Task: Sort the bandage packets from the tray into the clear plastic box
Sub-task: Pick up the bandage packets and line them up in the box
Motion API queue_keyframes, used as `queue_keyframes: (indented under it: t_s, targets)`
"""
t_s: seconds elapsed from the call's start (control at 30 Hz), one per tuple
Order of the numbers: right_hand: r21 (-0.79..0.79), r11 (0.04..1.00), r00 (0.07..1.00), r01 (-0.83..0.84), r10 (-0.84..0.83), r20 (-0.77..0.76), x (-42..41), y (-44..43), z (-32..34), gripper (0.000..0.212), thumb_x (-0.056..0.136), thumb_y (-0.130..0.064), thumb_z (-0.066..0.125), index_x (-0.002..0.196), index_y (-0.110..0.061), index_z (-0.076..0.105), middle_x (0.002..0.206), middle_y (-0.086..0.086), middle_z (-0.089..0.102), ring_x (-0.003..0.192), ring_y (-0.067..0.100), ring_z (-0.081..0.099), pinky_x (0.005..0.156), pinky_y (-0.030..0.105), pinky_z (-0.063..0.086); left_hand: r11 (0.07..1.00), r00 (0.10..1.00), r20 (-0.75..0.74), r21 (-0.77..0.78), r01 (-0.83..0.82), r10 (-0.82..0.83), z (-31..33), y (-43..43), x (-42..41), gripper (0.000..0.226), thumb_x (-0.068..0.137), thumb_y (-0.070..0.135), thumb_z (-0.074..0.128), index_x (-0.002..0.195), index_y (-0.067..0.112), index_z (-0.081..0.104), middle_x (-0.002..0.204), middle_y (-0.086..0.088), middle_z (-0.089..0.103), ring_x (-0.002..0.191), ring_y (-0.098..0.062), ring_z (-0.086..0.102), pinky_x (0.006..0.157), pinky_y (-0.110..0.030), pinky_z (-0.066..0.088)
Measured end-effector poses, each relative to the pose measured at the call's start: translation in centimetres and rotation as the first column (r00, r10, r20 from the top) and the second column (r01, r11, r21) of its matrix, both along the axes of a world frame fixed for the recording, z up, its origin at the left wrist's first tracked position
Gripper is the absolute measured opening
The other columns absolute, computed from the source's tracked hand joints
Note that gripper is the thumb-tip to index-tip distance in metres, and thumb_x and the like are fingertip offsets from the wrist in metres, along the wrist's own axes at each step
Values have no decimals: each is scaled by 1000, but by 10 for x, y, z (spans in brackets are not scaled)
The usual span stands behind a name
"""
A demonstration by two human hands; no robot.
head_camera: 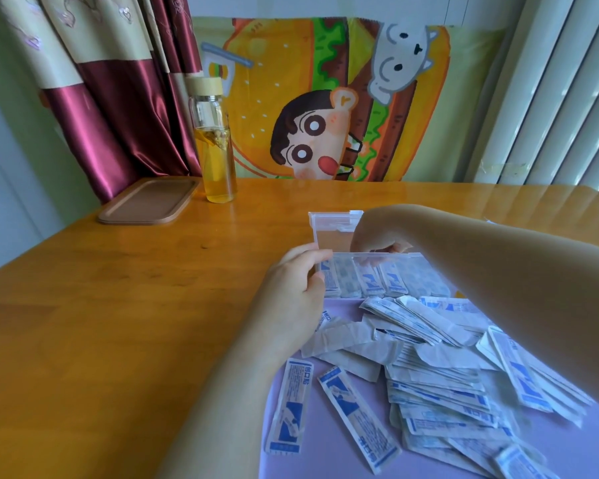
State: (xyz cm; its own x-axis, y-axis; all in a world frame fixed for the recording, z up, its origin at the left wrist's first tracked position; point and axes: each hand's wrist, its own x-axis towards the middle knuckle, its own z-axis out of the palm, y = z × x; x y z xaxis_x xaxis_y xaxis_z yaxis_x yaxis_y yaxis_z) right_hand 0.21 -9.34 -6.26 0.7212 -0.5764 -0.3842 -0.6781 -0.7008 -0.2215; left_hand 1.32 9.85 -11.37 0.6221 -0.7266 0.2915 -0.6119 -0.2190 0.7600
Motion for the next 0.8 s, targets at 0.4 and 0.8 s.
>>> queue_keyframes:
  t_s: [0.4, 0.8]
  targets:
    - [-85, 992, 983, -91, 103, 154, -26, 8, 21, 26, 89, -23, 59, 111, -12, 68, 96, 6, 66, 81, 21, 63, 67, 26, 46, 1000, 1000, 28, 7, -11, 10, 2, 0, -1, 38, 99, 11, 39, 131, 27, 52, 142, 16, 38, 123, 7, 33, 97, -9, 23]
    - [-256, 955, 888, -153, 246, 387, -164, 71, 9, 10, 85, -31, 61, 86, -29, 71, 77, -15, 64, 66, 3, 57, 70, 25, 52, 989, 992, 122, -147, 2, 17, 16, 1, -25, 33, 96, 11, 47, 123, 26, 57, 121, 20, 47, 113, 9, 40, 96, -9, 29]
